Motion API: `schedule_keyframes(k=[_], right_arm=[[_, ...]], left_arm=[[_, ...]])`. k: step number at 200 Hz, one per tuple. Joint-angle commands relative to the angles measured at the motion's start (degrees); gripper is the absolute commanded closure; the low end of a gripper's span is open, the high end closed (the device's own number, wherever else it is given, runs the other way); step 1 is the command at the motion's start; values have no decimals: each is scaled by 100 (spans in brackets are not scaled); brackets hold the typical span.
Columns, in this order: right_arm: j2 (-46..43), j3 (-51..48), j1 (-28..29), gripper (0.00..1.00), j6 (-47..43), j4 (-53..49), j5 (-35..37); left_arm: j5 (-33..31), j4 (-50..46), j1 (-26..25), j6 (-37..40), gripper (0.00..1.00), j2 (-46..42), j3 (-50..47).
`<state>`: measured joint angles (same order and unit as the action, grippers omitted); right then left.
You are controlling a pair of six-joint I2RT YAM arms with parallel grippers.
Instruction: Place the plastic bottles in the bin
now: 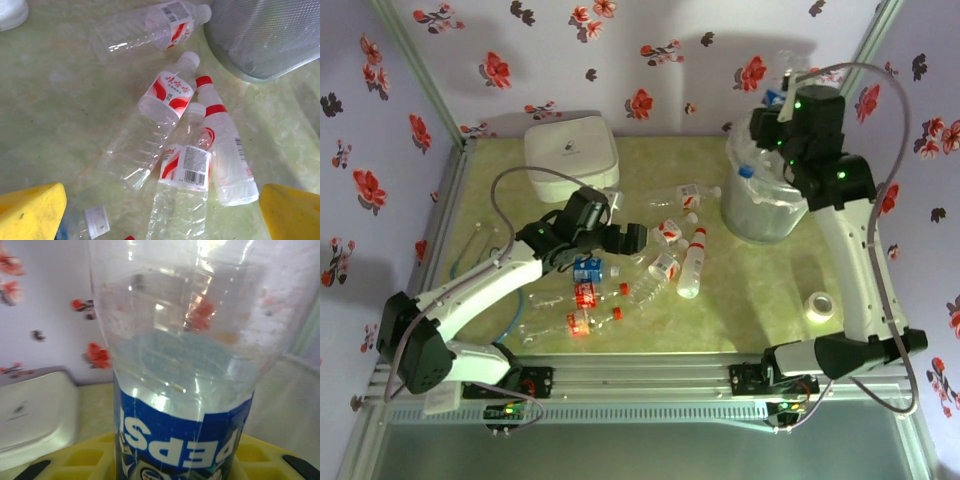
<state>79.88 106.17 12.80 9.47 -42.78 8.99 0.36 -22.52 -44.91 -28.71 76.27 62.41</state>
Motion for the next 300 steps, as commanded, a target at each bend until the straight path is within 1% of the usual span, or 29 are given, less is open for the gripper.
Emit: schedule_keyframes(k=[1,20,45,70,96,120,145,195,202,226,260,276,300], right_arm=[[696,578,-349,71,-525,-829,738],[1259,1060,-591,71,-617,-1229,890],[1936,1467,-804,72,-682,-1530,844],[2742,2023,-991,75,-696,-2150,440],[3456,2501,-1038,76,-681,-2847,199],[3689,2287,-1065,76,-517,-2954,-118],[3780,1846,-1111,75,-345,-2928,-349],[3711,759,-1194,73,-141,-2444,-606],[3715,641,-1192,71,-118,-2366,-639],[3711,365,-1225,55,-86,-2178,-746],[3720,538,-1306,33,-85,-2279,-722],[3656,703,-1310,26,-145,-2416,-630],[3428,920,-1310,18,-207,-2676,-578]], left_arm=[[-190,-261,-18,58,1,-314,-140],[-239,-377,-19,67,1,-504,-172],[-273,-354,-32,-9,1,-777,-326],[-273,-414,-53,-111,1,-1030,-515],[-389,-556,-58,-92,0,-1272,-634],[-455,-576,-54,-105,0,-1433,-723],[-450,-626,-53,-161,0,-1514,-809],[-528,-839,-55,-12,0,-1672,-821],[-524,-818,-55,-28,0,-1685,-855],[-517,-897,-62,-86,0,-1694,-889],[-555,-934,-63,-30,0,-1734,-865],[-550,-865,-62,-38,0,-1700,-862],[-488,-824,-67,-82,0,-1593,-871]])
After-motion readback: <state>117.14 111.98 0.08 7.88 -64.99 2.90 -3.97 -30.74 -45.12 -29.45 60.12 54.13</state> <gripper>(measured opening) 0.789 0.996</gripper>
